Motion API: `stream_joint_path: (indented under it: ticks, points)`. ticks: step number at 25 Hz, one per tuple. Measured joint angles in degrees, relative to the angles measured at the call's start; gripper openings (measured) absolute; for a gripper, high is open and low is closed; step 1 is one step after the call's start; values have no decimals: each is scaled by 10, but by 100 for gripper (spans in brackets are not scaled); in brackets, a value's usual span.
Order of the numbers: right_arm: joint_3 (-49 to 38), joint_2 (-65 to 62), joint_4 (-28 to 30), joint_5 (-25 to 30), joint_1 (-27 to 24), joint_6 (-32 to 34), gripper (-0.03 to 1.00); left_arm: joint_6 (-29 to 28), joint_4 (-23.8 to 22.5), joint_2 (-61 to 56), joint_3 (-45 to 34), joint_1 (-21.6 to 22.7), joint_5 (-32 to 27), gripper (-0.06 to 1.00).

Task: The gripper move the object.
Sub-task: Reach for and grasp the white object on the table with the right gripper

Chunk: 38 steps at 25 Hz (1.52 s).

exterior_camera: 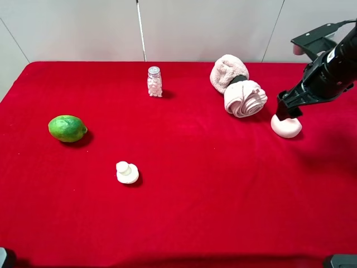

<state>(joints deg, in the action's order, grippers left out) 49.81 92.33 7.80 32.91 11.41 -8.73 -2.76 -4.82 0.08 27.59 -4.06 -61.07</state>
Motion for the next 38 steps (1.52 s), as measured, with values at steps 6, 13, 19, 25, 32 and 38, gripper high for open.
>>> stream_joint_path:
  ticks: [6, 13, 19, 25, 32, 38]
  points:
    - [0, 41, 20, -22, -12, 0, 69, 0, 0, 0, 0, 0, 0, 97]
    - [0, 61, 39, -40, -32, -6, 69, 0, 0, 0, 0, 0, 0, 97]
    - [0, 70, 53, -65, -48, -11, 69, 0, 0, 0, 0, 0, 0, 97]
    - [0, 110, 55, -88, -58, -15, 69, 0, 0, 0, 0, 0, 0, 97]
    - [0, 139, 54, -120, -58, -15, 69, 0, 0, 0, 0, 0, 0, 97]
    - [1, 154, 52, -130, -58, -15, 69, 0, 0, 0, 0, 0, 0, 97]
